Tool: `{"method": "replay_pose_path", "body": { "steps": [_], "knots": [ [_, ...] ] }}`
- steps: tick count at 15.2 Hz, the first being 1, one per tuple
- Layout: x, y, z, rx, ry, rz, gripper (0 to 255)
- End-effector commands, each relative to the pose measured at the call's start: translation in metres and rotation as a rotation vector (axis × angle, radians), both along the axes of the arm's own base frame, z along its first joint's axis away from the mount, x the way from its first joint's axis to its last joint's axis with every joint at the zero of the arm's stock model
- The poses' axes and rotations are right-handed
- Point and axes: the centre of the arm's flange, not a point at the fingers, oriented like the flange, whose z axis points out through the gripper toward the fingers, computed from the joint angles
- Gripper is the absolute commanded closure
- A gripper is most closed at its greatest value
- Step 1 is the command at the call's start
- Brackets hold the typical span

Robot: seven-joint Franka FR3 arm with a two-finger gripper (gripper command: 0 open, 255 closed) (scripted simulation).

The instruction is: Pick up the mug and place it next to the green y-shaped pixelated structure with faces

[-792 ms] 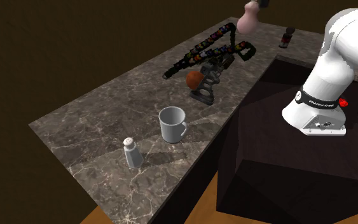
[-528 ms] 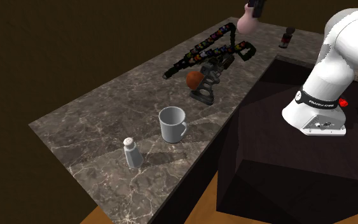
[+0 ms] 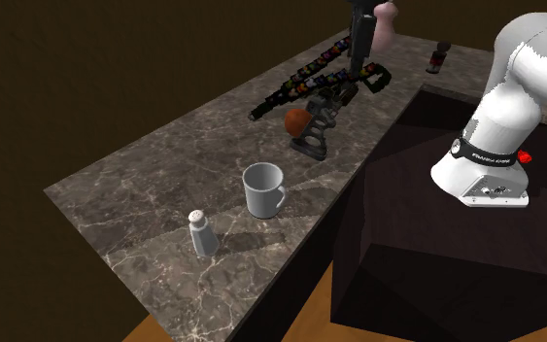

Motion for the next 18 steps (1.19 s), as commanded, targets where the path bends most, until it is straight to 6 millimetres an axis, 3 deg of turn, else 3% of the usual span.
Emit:
{"method": "replay_pose_path", "body": {
  "steps": [1,18],
  "knots": [
    [0.015,0.011,-0.019,0.010,-0.012,-0.007,0],
    [0.128,0.108,-0.170,0.084,-0.093,-0.057,0]
  ]
}}
